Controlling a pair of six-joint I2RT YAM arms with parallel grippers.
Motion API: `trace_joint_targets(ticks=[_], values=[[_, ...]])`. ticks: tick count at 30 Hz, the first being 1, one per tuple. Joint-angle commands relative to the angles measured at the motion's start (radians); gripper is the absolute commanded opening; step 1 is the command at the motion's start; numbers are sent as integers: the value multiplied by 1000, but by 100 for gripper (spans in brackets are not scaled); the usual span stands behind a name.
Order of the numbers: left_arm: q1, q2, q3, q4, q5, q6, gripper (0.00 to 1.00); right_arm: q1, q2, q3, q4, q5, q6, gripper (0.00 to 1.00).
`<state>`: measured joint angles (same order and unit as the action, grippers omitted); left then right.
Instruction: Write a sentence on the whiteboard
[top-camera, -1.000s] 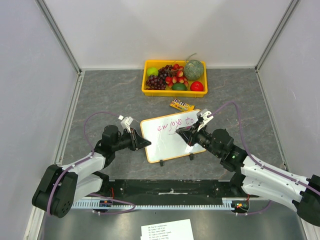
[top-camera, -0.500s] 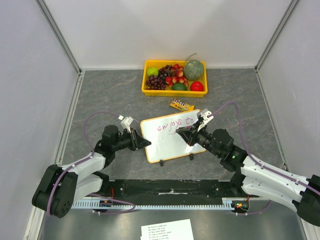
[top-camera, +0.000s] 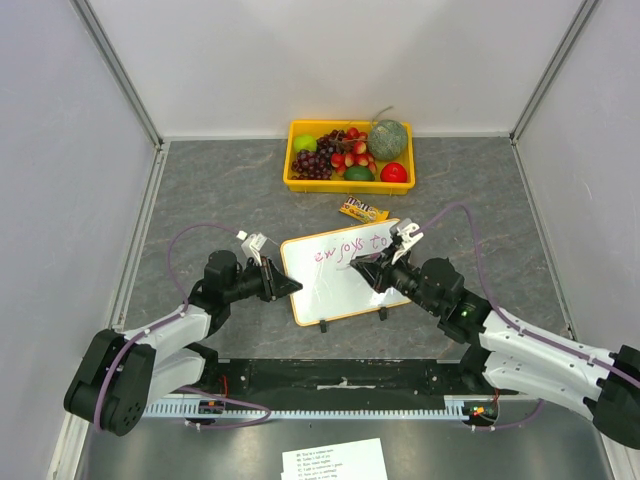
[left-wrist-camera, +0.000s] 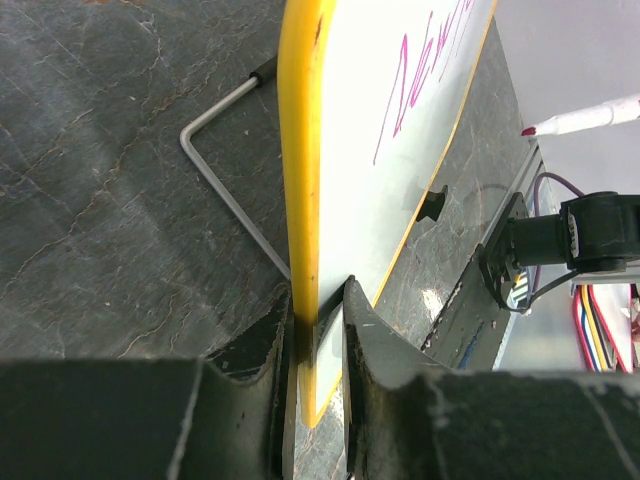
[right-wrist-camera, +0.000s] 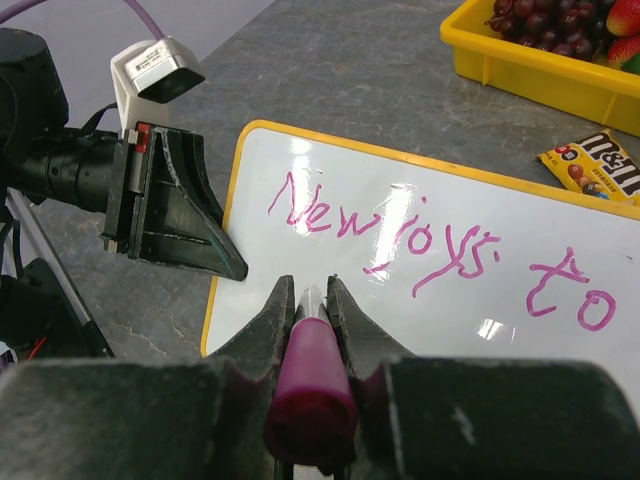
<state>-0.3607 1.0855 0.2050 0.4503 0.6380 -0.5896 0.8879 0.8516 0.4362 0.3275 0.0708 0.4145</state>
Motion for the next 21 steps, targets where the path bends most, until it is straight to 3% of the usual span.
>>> trace_joint_targets(ticks=[1, 10, 16, 21], values=[[-1, 14, 17, -47, -69, 73, 2, 35, 15, 50, 16, 43, -37, 0], [-4, 22, 20, -45, -69, 74, 2, 186, 64, 81, 73, 171, -77, 0], [-3, 21, 20, -45, -69, 74, 2, 284, 179, 113, 128, 257, -95, 0], [-1, 21, 20, -45, -66, 74, 2, 307, 242, 133, 156, 319, -98, 0]])
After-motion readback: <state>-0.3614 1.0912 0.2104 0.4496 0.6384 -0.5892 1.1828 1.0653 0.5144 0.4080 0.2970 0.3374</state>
